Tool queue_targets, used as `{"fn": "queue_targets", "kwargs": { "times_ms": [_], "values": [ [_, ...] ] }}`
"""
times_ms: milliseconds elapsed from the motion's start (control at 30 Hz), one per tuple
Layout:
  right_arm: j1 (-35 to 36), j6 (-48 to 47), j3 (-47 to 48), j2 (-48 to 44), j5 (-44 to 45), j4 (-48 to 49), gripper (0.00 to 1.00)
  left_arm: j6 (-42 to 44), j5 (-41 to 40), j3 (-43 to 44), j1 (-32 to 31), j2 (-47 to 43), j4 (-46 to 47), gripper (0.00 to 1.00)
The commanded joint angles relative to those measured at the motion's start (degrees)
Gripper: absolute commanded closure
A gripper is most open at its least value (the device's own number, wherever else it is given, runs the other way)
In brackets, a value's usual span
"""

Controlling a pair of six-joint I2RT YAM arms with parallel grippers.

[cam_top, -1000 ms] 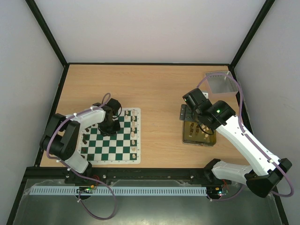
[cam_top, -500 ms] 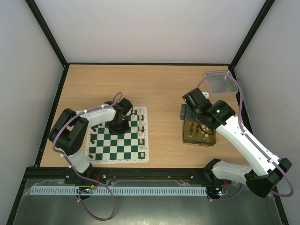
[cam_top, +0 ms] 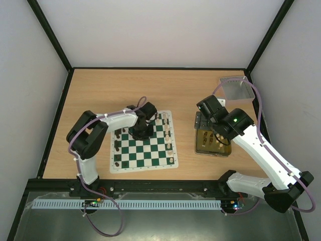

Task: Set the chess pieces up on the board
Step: Move the chessboard to the center of the board.

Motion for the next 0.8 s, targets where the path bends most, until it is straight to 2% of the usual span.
{"fn": "queue_targets", "kwargs": {
  "times_ms": [0, 400, 767],
  "values": [
    [0.3, -0.1, -0.3, -1.0, 2.4, -1.9, 0.07, -0.3, 0.7, 1.1, -2.9, 6.4, 0.9, 0.98],
    [0.3, -0.5, -0.6, -0.9, 2.8, -1.9, 0.07, 1.5, 0.5, 7.8, -9.7, 13.6, -1.6, 0.98],
    [0.3, -0.7, -0.7, -0.8, 2.9, -1.5, 0.07, 4.2, -1.2, 7.4, -13.4, 15.1, -3.3, 0.98]
  ]
}}
